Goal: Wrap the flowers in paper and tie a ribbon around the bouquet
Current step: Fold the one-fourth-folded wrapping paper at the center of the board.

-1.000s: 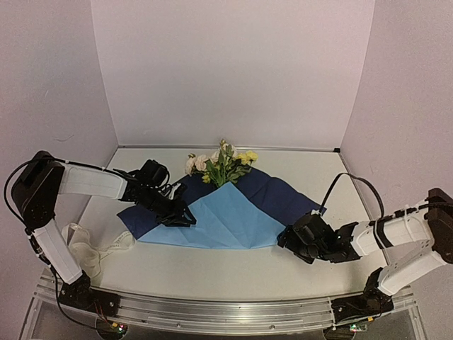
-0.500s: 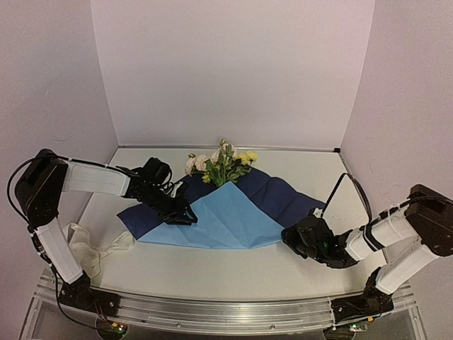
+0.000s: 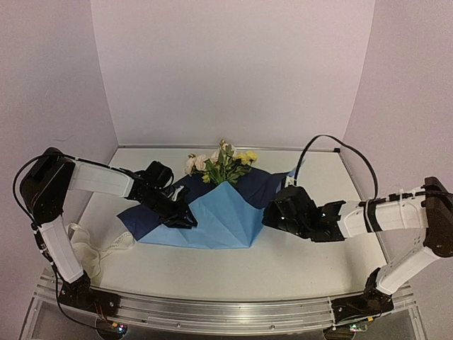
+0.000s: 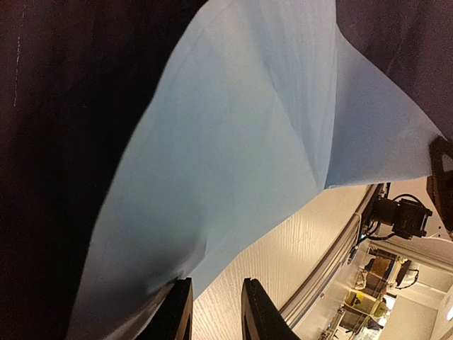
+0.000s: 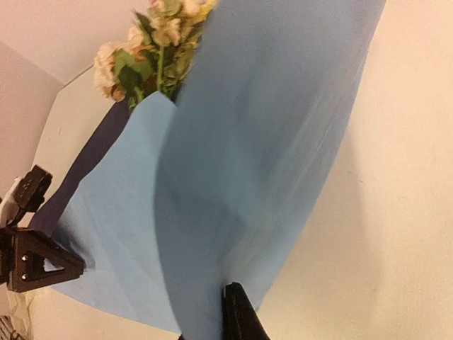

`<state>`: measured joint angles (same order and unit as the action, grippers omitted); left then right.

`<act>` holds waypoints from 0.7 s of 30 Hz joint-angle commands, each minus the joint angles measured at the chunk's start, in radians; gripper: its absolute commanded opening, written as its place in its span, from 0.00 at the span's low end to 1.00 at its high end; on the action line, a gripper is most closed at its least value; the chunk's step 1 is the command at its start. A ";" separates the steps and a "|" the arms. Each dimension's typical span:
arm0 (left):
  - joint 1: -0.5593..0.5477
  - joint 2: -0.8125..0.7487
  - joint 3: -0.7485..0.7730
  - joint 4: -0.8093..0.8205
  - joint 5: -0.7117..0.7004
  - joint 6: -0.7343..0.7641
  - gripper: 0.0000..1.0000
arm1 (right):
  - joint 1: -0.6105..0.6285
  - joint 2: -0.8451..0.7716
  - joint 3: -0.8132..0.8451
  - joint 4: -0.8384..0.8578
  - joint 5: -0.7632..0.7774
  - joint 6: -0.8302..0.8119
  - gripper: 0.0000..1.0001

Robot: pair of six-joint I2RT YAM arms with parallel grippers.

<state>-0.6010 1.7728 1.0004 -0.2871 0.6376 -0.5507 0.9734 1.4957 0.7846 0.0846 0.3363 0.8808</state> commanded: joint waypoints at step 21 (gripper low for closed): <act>0.012 0.074 0.078 0.125 0.054 -0.028 0.27 | 0.076 0.442 0.493 -0.245 -0.199 -0.329 0.12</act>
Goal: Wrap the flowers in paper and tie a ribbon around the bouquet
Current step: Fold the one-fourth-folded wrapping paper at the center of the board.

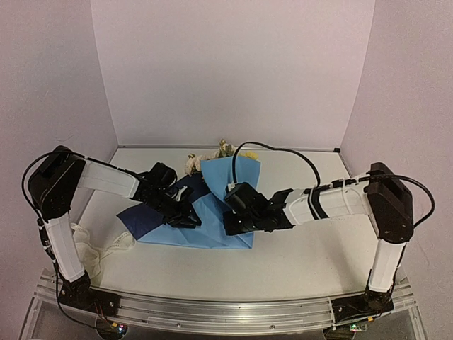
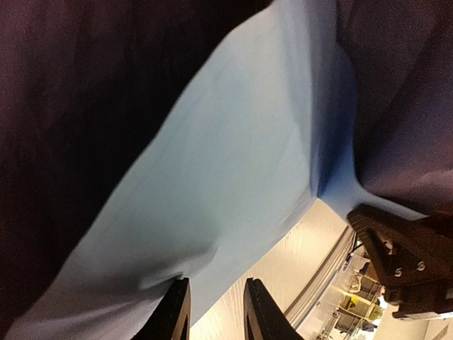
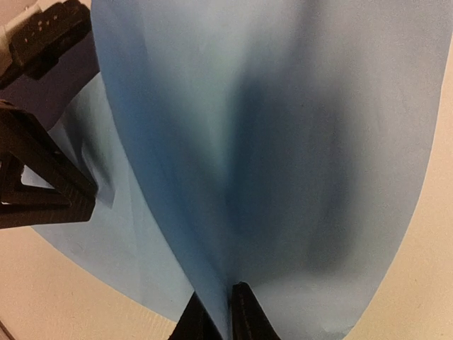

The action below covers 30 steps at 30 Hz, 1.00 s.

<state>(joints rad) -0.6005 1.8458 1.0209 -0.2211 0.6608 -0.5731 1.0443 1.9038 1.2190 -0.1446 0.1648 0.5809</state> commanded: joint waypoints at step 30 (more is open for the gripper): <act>0.146 0.129 0.255 0.280 0.102 -0.242 0.53 | 0.009 0.130 0.157 -0.076 -0.032 -0.046 0.12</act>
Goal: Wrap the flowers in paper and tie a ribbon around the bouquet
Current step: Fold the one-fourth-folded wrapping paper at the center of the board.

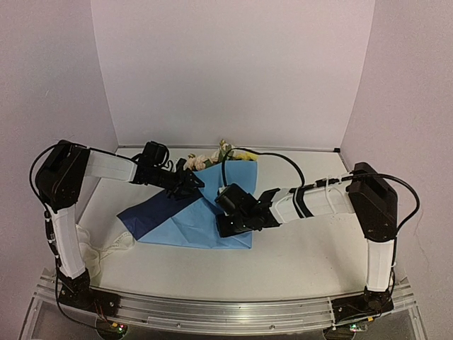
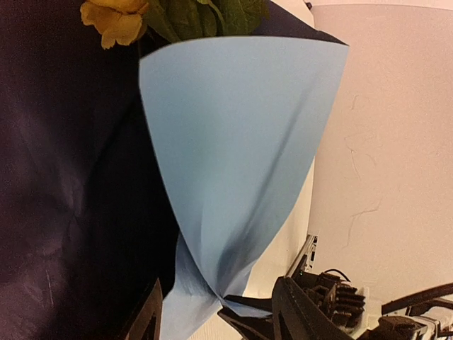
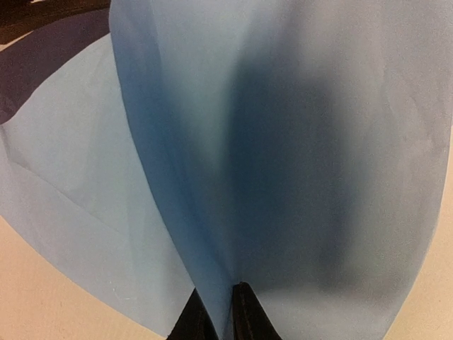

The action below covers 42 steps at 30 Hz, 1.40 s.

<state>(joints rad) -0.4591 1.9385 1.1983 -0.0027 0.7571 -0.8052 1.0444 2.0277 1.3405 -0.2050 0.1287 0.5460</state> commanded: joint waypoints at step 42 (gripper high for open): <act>0.008 0.119 0.152 0.009 -0.059 0.028 0.05 | -0.067 -0.019 -0.097 0.030 -0.204 0.103 0.35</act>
<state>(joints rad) -0.4568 2.0644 1.3090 0.0003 0.7274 -0.7841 0.9718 1.9917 1.2095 -0.1731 -0.1195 0.6454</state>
